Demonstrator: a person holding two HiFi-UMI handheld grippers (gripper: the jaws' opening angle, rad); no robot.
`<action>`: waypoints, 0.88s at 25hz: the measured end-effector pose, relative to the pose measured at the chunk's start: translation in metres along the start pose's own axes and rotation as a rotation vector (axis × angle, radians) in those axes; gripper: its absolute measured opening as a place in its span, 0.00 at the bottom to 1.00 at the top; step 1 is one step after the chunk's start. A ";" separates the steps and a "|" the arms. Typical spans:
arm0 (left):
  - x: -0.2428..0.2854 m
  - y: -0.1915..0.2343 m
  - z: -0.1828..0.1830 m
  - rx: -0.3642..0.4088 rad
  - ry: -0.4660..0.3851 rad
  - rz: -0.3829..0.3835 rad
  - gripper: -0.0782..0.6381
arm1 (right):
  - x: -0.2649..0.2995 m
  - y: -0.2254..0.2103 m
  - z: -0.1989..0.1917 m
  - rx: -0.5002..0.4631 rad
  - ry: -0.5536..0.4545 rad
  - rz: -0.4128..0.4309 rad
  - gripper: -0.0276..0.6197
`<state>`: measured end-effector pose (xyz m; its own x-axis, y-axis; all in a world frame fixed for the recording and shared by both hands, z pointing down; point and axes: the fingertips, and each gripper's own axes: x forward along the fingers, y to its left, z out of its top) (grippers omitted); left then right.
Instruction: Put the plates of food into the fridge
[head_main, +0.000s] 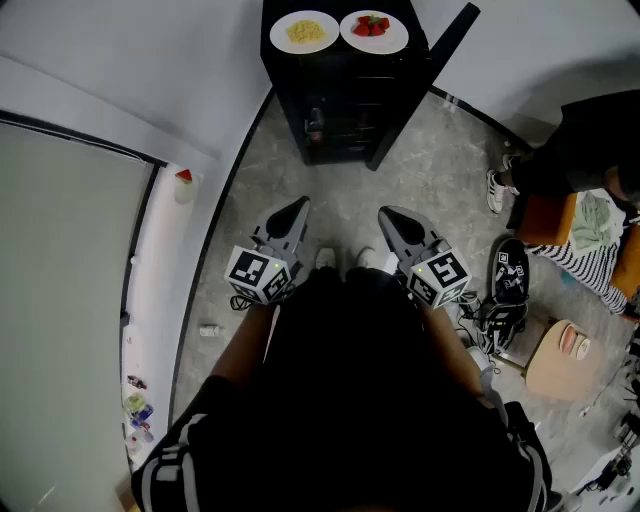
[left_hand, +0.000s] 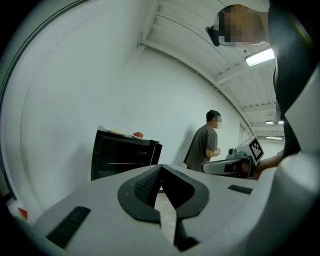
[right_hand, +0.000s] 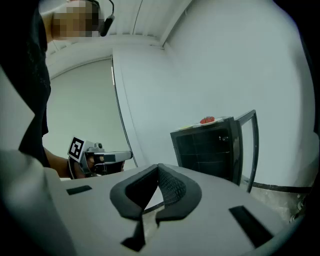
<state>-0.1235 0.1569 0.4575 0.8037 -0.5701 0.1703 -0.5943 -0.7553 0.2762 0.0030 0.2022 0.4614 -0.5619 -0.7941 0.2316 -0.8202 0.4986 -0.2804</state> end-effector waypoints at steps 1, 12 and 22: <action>0.001 0.000 0.000 0.005 0.001 0.002 0.14 | 0.000 -0.002 0.000 -0.001 0.001 0.000 0.08; 0.019 -0.005 -0.005 0.018 0.031 0.031 0.14 | -0.007 -0.026 -0.004 0.047 0.001 0.004 0.08; 0.038 -0.024 0.000 0.044 0.032 0.119 0.14 | -0.021 -0.069 0.000 0.122 -0.032 0.059 0.08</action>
<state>-0.0784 0.1534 0.4574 0.7272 -0.6466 0.2302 -0.6859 -0.6966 0.2102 0.0708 0.1845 0.4761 -0.6035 -0.7762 0.1824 -0.7657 0.5004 -0.4041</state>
